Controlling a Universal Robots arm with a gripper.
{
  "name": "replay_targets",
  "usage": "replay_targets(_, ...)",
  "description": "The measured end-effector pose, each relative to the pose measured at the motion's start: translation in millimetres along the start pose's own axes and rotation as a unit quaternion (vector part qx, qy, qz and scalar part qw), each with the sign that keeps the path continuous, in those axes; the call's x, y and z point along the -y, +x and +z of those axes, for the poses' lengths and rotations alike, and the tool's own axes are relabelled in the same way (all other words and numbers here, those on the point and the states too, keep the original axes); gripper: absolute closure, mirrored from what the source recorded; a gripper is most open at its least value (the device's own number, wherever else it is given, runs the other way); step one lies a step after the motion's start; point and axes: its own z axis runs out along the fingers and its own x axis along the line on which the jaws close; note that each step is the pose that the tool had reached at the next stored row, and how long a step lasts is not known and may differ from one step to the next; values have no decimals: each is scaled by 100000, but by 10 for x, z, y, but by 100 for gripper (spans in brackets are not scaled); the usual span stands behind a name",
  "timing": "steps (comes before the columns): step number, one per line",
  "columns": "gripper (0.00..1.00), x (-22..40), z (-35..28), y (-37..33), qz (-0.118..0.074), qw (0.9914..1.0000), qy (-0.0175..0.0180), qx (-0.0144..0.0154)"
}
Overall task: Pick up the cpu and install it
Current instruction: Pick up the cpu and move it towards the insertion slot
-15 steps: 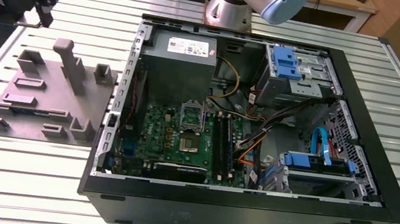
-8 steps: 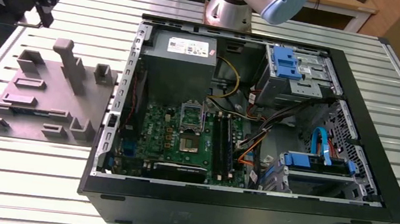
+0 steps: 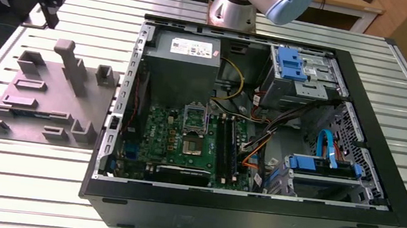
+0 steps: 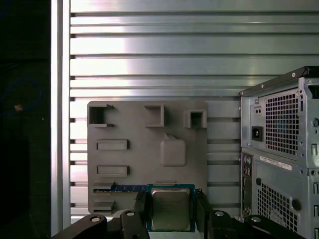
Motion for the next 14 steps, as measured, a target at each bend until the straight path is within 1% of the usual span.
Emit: replay_targets(14, 53, -1, 0, -43, -2, 100000, -1, 0)
